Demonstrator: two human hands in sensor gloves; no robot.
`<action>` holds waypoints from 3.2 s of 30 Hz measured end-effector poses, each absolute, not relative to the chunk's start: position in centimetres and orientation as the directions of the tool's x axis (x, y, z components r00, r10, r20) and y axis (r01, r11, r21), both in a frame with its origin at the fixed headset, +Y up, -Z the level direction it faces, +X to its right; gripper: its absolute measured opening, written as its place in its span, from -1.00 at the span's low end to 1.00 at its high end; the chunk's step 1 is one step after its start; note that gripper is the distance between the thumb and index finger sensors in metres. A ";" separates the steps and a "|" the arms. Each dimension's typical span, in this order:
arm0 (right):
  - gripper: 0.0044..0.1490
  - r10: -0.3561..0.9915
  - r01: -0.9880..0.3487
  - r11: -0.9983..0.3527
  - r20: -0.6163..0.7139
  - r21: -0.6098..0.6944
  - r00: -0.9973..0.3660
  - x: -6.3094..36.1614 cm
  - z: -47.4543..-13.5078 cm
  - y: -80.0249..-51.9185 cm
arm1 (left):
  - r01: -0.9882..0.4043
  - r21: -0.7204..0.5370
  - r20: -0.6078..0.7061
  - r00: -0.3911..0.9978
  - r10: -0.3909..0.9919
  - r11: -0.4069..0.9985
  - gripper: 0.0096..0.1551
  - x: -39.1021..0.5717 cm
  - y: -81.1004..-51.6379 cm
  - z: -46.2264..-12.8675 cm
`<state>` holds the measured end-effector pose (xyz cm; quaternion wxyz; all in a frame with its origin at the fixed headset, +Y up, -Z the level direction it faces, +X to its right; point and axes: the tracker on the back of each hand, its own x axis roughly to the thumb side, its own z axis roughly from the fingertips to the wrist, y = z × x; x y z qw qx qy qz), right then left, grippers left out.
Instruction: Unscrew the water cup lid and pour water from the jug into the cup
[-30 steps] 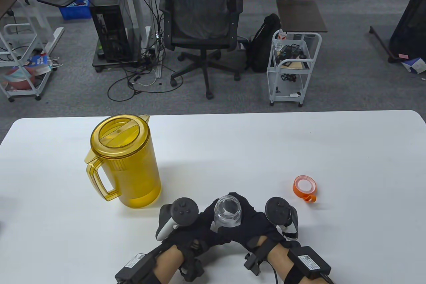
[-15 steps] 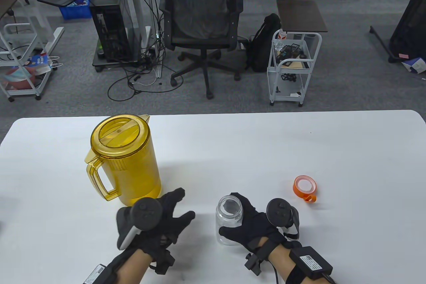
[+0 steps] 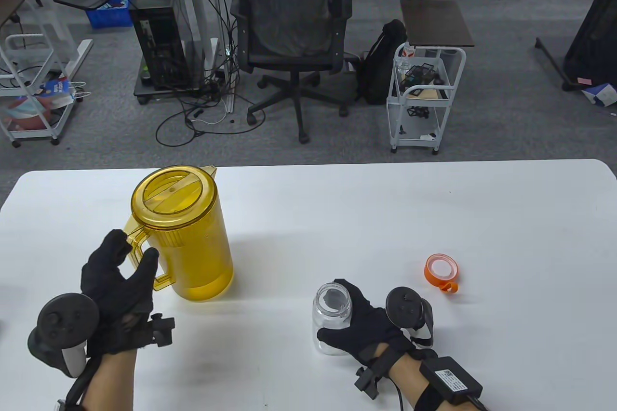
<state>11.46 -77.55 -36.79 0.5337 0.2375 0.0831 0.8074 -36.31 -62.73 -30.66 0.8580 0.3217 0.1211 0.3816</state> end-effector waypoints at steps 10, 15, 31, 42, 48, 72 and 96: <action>0.43 0.902 -0.822 -0.415 0.295 0.390 -0.315 11.5 -36.8 -77.6 | -0.702 0.580 -0.002 0.506 0.863 0.413 0.10 -38.5 -66.3 -34.2; 0.42 0.904 -0.823 -0.411 0.293 0.392 -0.311 11.5 -36.8 -77.6 | -0.730 0.546 0.076 0.531 0.844 0.410 -0.04 -38.5 -66.3 -35.0; 0.43 0.906 -0.824 -0.407 0.287 0.395 -0.310 11.5 -36.8 -77.7 | -0.916 0.372 0.156 0.221 0.963 0.150 -0.24 -38.6 -68.5 -37.0; 0.42 0.906 -0.824 -0.407 0.286 0.394 -0.310 11.5 -36.7 -77.8 | -0.834 0.516 0.265 0.374 0.889 0.197 -0.27 -37.9 -68.8 -36.9; 0.42 0.907 -0.823 -0.406 0.285 0.398 -0.310 11.5 -36.8 -77.8 | -0.886 0.454 0.236 0.225 0.945 0.097 -0.19 -38.3 -69.6 -37.2; 0.42 0.904 -0.827 -0.407 0.299 0.388 -0.305 11.4 -36.8 -77.9 | -0.803 0.596 0.202 0.157 0.967 0.006 -0.30 -37.5 -66.9 -37.4; 0.42 0.891 -0.837 -0.423 0.325 0.348 -0.316 11.5 -36.6 -77.8 | -0.927 0.181 0.319 0.371 0.872 0.329 -0.28 -30.5 -59.3 -34.7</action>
